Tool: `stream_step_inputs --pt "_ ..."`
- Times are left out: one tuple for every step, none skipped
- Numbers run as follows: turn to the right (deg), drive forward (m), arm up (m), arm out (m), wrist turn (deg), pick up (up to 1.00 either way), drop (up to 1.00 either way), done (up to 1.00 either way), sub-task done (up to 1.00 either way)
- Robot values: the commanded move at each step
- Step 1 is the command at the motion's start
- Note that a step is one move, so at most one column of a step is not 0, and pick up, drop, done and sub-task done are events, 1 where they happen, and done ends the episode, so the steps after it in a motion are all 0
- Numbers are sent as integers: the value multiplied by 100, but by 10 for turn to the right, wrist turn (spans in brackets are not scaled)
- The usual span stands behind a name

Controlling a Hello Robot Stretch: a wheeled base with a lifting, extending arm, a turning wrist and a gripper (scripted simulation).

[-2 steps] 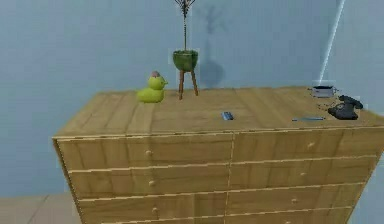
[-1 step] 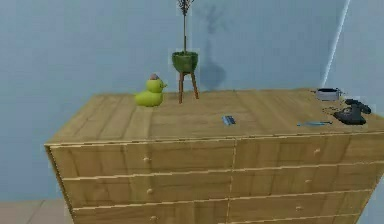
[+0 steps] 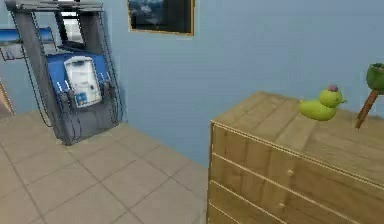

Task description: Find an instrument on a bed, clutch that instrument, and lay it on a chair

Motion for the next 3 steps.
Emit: stream_step_inputs --pt "-450 0 0 0 0 0 0 0 0" --pt "0 100 0 0 0 0 0 0 0" --pt "0 65 0 0 0 0 0 0 0"
